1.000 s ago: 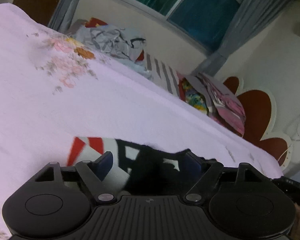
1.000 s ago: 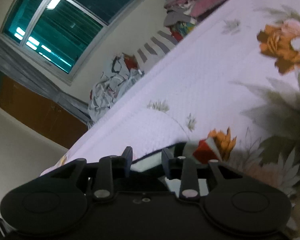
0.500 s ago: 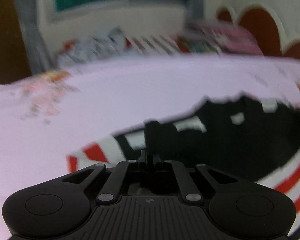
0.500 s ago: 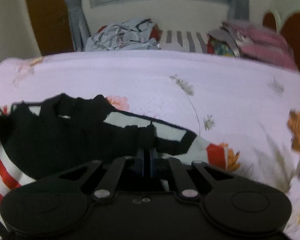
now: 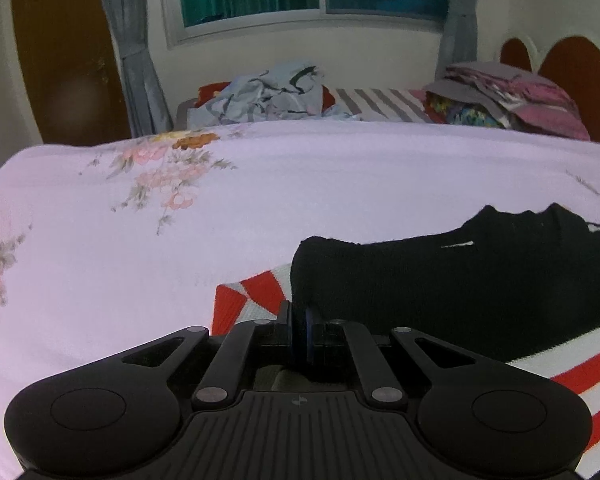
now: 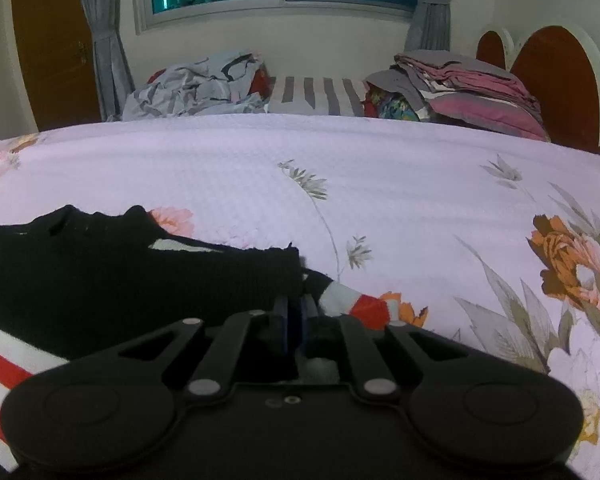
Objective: Fold small clothes
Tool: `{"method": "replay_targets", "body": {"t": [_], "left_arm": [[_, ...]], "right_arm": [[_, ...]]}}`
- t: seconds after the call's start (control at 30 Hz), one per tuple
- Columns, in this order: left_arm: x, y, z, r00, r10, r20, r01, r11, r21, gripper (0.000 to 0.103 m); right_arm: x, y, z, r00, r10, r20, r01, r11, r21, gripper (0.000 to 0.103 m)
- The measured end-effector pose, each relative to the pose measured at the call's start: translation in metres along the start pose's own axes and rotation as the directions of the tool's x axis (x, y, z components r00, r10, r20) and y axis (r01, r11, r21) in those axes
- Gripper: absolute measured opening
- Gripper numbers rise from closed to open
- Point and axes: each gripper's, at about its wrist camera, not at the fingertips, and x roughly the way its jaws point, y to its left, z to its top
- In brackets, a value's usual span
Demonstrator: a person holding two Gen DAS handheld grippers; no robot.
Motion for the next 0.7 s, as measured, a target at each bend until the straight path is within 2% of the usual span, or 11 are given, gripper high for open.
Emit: {"method": "replay_targets", "body": {"t": [0.03,0.1,0.13,0.2,0.27,0.33,0.47,0.57,0.6,0.63,0.7], "left_arm": [[-0.009,-0.001,0.002,1.000,0.005,0.015,-0.005,1.000,-0.003,0.025],[-0.031,-0.008,0.009,0.995,0.013,0.104,-0.011,1.000,-0.021,0.054],[-0.039,-0.016,0.012,0.993,-0.005,0.121,0.008,1.000,-0.020,0.056],[-0.043,-0.041,0.017,0.990,-0.079,0.117,0.077,0.997,0.014,0.056],[-0.038,-0.070,0.016,0.986,-0.155,0.059,0.151,0.987,0.063,0.056],[-0.035,-0.093,0.011,0.982,-0.186,0.025,0.183,0.977,0.110,0.056],[-0.030,-0.089,-0.009,0.989,-0.146,-0.009,0.146,0.982,0.119,0.056],[-0.036,-0.043,-0.026,0.999,-0.035,0.016,0.033,0.994,0.101,0.056],[-0.038,-0.027,-0.031,1.000,-0.023,0.013,0.022,0.996,0.082,0.056],[-0.039,-0.015,-0.034,0.999,-0.048,0.015,0.047,0.997,0.064,0.056],[-0.042,-0.015,-0.033,0.999,-0.032,0.017,0.031,0.995,0.100,0.057]], "right_arm": [[-0.010,0.005,0.001,1.000,-0.002,0.031,0.002,1.000,-0.007,0.031],[-0.024,0.017,0.001,0.996,0.062,0.060,-0.061,0.998,-0.022,0.030],[-0.028,0.027,0.002,0.994,0.095,0.058,-0.093,0.995,-0.035,0.029],[-0.027,0.050,0.001,0.988,0.150,0.034,-0.148,0.987,-0.056,0.027],[-0.022,0.075,-0.001,0.980,0.197,0.003,-0.196,0.977,-0.082,0.027],[-0.018,0.097,-0.004,0.973,0.230,-0.023,-0.231,0.966,-0.114,0.028],[-0.014,0.098,-0.013,0.977,0.205,-0.059,-0.213,0.963,-0.168,0.029],[-0.020,0.052,-0.020,0.999,0.021,-0.043,-0.026,0.991,-0.132,0.028],[-0.022,0.030,-0.024,0.999,-0.013,-0.043,0.009,0.996,-0.094,0.021],[-0.026,0.014,-0.027,0.999,-0.012,-0.047,0.008,0.998,-0.069,0.019],[-0.030,0.010,-0.027,0.998,0.001,-0.064,-0.007,0.995,-0.102,0.019]]}}
